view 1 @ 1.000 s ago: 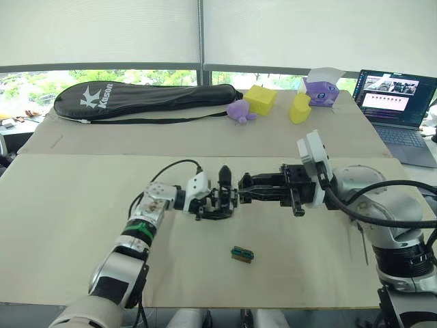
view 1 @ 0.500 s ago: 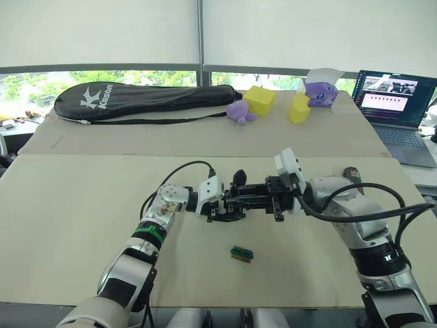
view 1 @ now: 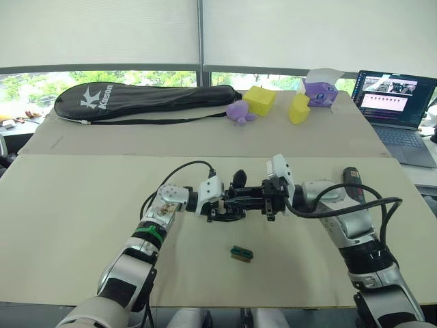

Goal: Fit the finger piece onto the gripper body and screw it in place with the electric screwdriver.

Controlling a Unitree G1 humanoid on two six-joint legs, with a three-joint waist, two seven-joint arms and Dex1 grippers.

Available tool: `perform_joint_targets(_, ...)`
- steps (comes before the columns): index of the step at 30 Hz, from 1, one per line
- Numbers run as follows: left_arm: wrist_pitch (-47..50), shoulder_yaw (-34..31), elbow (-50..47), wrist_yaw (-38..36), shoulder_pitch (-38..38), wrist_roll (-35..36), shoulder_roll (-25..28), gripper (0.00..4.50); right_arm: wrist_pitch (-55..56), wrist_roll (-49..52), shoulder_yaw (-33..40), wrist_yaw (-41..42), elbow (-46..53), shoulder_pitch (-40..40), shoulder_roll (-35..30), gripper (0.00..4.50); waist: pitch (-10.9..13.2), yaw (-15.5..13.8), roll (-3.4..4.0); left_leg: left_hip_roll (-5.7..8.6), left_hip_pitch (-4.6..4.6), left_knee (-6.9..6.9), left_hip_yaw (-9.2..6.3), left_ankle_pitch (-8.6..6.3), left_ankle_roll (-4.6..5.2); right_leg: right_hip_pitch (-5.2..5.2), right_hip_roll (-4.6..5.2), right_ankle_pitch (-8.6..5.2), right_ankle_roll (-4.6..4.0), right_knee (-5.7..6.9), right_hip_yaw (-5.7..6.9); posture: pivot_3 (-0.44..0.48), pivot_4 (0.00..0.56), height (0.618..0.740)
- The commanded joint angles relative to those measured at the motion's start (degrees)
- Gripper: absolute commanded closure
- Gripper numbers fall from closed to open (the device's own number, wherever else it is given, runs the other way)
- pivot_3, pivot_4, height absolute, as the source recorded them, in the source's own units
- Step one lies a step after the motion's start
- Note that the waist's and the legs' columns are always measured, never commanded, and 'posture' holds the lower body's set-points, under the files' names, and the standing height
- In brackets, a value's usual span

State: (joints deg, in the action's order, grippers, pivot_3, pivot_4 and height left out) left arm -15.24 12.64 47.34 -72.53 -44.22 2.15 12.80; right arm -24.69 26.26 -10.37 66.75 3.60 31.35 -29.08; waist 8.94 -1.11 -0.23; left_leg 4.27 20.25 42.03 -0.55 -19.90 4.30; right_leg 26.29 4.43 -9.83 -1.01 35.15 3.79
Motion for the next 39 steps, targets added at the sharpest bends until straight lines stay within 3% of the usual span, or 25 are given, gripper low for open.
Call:
perform_joint_targets(1,-0.54,0.41,0.39,1.26,-0.25,-0.99,0.11,2.15,1.79,-0.96,-0.01,1.33,-1.47,0.73,-0.42,4.18,-0.01,0.01,0.0,0.0,0.0,0.0,0.0,0.0,0.0,-0.01,0.0,0.0,0.0,0.0,0.0,0.0,0.15,0.74)
perform_joint_targets(20,-0.96,0.32,0.77,1.79,-0.67,-1.27,0.46,2.15,4.36,-2.27,-0.02,4.4,-5.32,0.32,-1.52,4.18,-0.07,0.02,0.0,0.0,-0.02,0.03,-0.01,0.0,0.0,-0.02,0.01,0.0,0.0,0.01,0.0,0.0,0.15,0.74)
perform_joint_targets(30,-1.16,0.36,1.29,2.02,-1.17,-1.18,0.39,2.15,5.65,-2.39,-0.58,3.43,-10.31,-0.3,1.1,4.18,-0.37,0.19,0.0,0.0,-0.09,0.03,-0.01,0.0,0.0,-0.1,0.01,0.0,0.0,0.02,-0.02,0.0,0.15,0.74)
perform_joint_targets(39,-0.86,0.18,0.26,1.95,-0.49,-0.93,0.85,2.15,13.74,-4.91,-0.46,6.75,-16.66,-2.54,2.07,4.18,-0.47,0.29,0.02,0.0,-0.14,0.02,-0.02,0.0,0.0,-0.12,0.01,0.0,0.0,0.03,-0.03,0.0,0.15,0.74)
